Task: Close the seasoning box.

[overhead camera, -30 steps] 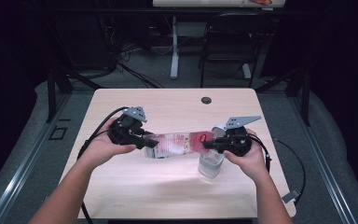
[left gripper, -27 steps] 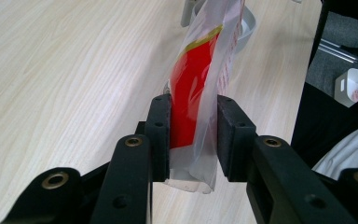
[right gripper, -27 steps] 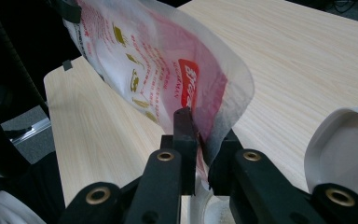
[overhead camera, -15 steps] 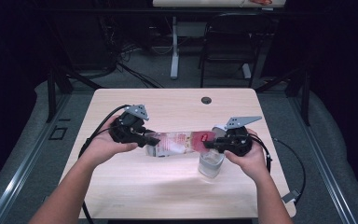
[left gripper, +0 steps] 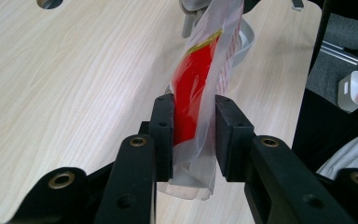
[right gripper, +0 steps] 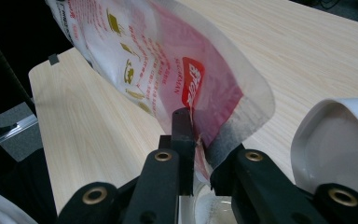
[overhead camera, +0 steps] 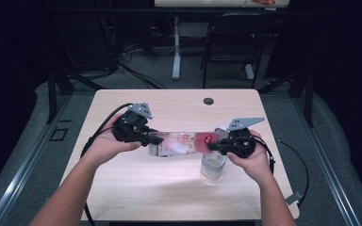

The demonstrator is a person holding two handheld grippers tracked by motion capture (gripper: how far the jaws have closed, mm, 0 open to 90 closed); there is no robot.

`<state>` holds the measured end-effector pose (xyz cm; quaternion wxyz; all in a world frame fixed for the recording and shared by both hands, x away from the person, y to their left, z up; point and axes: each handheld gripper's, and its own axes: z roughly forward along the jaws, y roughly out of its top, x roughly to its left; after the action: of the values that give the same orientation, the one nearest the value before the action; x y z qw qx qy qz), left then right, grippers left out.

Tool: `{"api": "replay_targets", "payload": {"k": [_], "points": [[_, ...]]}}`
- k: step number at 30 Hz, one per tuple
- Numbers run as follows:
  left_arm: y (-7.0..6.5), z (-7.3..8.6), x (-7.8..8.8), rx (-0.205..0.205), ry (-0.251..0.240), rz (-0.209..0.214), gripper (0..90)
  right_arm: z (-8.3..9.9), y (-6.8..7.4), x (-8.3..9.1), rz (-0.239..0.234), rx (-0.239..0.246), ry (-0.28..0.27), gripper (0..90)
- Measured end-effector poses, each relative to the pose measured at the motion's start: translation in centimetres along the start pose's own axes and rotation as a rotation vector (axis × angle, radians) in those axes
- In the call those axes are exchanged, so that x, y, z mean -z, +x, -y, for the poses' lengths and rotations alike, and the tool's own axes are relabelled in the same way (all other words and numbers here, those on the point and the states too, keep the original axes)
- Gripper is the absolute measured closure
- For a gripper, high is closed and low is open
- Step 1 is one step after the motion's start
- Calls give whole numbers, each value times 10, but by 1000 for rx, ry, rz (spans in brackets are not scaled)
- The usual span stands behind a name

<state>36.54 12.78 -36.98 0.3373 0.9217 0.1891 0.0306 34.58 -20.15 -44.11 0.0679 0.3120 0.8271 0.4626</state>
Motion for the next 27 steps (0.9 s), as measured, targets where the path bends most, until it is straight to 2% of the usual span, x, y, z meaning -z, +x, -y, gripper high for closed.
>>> {"api": "replay_targets", "payload": {"k": [9,17,20,27], "points": [[0,-5,1,-12,4,-4,726,1,1,1,9,-4,-1,828],[-1,-7,2,-11,5,-4,730,2,-2,6,7,-23,-23,772],[-1,-7,2,-9,5,-5,730,2,-1,10,15,-14,-24,761],[-2,-9,2,-8,-1,-1,731,2,-3,18,24,-17,-34,791]]}}
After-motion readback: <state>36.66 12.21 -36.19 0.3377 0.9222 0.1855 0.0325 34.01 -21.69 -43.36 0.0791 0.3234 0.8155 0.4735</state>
